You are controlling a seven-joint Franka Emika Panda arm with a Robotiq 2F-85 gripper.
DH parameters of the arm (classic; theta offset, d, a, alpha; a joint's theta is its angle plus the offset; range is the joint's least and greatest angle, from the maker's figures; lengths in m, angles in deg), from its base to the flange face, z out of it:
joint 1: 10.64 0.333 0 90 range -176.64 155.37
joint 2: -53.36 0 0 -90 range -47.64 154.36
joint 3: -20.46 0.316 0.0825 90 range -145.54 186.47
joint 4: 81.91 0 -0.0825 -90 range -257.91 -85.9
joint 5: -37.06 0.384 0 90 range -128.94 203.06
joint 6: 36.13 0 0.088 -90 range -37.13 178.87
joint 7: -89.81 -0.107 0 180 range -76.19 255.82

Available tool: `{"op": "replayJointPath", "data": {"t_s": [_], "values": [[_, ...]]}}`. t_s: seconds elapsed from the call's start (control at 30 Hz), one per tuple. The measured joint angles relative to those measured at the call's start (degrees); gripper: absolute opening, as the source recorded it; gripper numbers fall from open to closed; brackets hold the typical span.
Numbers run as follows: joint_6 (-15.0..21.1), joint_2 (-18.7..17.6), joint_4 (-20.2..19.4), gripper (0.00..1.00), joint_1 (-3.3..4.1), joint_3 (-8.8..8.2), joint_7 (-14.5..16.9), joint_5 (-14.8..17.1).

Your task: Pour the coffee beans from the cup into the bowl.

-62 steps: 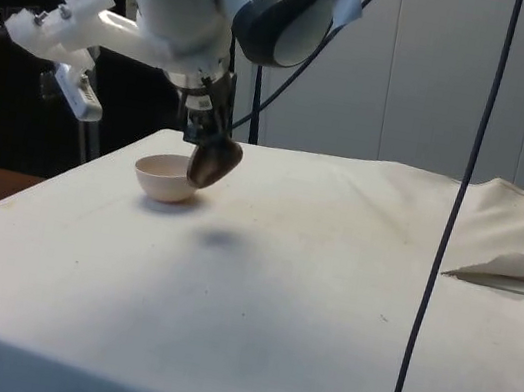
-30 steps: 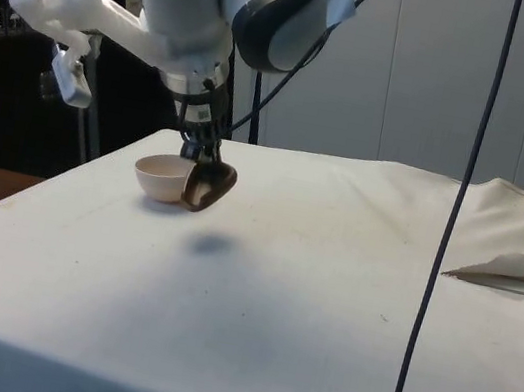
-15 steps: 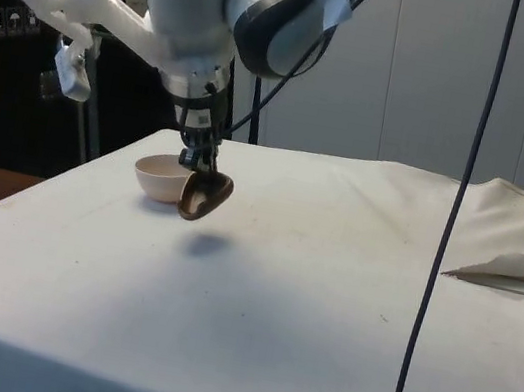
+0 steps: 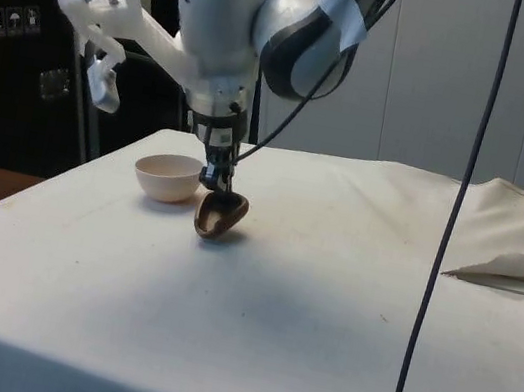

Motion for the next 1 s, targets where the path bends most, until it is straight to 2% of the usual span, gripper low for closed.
{"op": "replayJointPath", "data": {"t_s": [0.07, 0.33, 0.43, 0.67, 0.77, 0.93, 1.0], "values": [[0.6, -0.1, -0.3, 0.00, 0.00, -0.29, 0.2, 0.0], [5.8, 0.2, -3.5, 0.00, -0.06, -3.21, 2.1, 0.0], [6.2, 0.3, -3.8, 0.00, -0.06, -3.50, 2.3, 0.1], [10.5, 1.1, -6.5, 0.00, -0.11, -6.19, 5.2, 1.0], [10.9, 1.2, -6.8, 0.00, -0.11, -6.47, 5.6, 1.1], [13.2, 1.3, -7.6, 0.00, -0.17, -7.28, 7.7, 3.3], [13.2, 1.3, -7.6, 0.04, -0.17, -7.28, 7.8, 3.5]]}}
